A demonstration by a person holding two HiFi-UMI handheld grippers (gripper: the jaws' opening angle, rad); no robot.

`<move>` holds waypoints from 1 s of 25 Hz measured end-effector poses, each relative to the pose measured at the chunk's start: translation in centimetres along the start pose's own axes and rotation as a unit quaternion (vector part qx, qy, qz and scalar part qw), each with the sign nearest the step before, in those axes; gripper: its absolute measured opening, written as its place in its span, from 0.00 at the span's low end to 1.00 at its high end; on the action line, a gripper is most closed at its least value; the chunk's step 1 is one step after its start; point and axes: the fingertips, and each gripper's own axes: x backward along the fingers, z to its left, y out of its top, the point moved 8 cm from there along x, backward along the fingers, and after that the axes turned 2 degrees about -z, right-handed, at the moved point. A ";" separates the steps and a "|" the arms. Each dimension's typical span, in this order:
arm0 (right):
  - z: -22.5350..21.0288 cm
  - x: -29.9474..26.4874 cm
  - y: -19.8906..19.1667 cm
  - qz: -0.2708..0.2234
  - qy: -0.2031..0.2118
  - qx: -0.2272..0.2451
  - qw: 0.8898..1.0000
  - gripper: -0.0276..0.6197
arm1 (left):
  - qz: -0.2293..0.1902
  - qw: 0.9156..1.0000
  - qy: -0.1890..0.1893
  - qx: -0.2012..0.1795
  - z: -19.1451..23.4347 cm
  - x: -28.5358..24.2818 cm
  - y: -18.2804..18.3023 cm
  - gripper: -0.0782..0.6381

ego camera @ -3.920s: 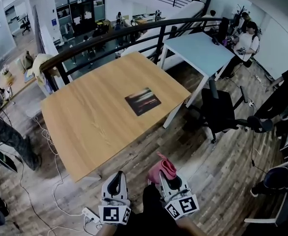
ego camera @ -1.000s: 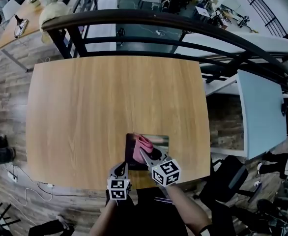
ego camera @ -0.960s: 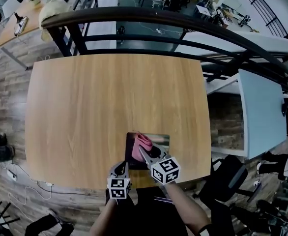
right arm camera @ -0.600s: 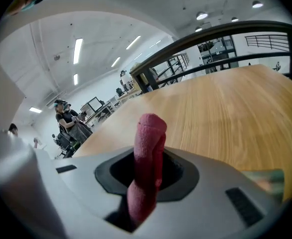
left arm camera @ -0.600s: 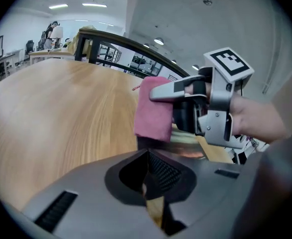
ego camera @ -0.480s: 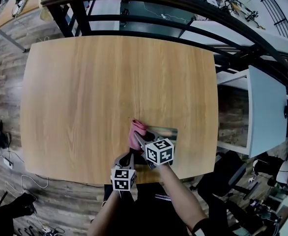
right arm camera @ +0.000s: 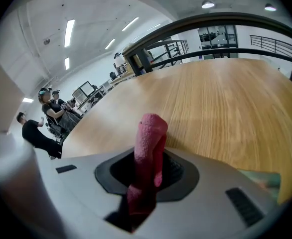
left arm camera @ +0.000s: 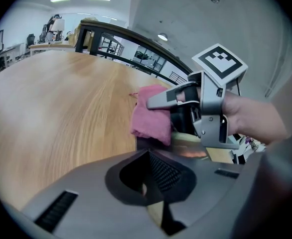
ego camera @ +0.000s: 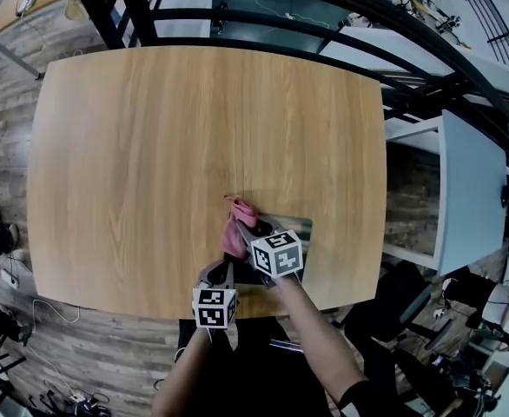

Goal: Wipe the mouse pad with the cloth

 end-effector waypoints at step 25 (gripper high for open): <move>-10.2 8.9 -4.8 -0.017 -0.091 -0.084 0.992 0.20 | 0.008 0.999 0.033 0.026 0.6 0.2 0.1 0.14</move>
